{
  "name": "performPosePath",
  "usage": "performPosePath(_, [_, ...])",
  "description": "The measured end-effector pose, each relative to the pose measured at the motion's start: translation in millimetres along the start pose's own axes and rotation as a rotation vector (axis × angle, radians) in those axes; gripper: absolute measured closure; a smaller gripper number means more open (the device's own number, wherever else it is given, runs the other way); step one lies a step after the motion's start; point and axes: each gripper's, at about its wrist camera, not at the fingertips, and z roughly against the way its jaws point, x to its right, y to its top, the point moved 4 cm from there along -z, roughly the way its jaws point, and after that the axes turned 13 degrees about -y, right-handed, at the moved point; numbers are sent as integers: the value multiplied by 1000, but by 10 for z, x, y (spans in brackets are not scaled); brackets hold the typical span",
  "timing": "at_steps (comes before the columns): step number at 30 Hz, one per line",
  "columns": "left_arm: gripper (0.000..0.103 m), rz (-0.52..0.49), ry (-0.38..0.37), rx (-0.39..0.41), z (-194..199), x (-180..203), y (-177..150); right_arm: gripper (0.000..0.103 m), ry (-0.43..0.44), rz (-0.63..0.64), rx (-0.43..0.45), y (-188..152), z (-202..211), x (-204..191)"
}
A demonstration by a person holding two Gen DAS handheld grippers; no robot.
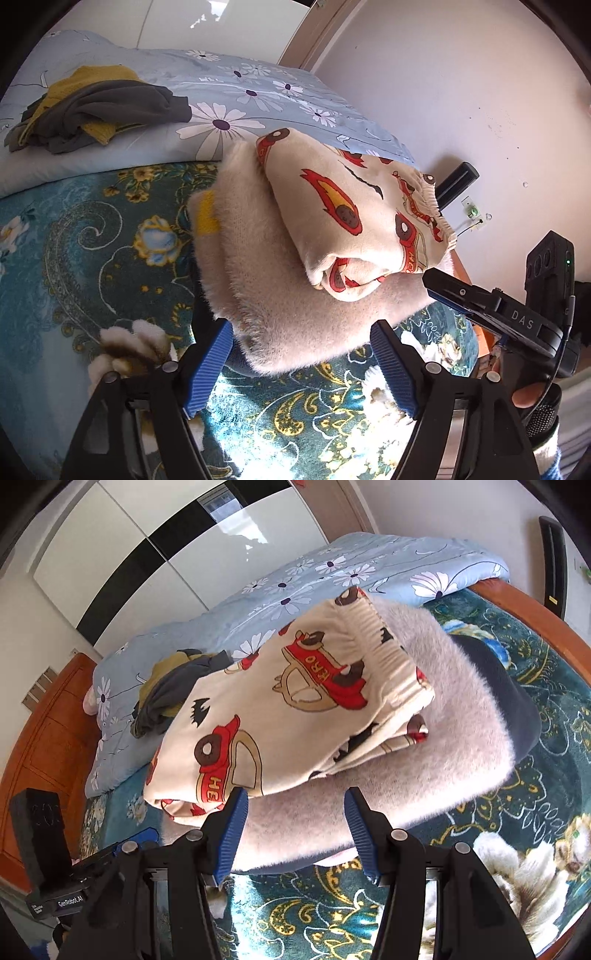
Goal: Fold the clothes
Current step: 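Open both grippers and release the pants on the pink garment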
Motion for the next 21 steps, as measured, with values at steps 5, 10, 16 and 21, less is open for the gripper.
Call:
performPosePath(5, [23,30,18,-2,40,-33,-85,47,-33,13,-37,-110,-65,-51])
performPosePath(10, [23,26,17,-8,73,-6,-131,31,-77,44,-68,-192,-130,-137])
performPosePath(16, [8,43,5,0,122,6,-167,13,-133,103,-86,-263,-165,-268])
performPosePath(21, [0,51,29,21,177,-2,-175,8,-164,137,-90,-320,-167,-345])
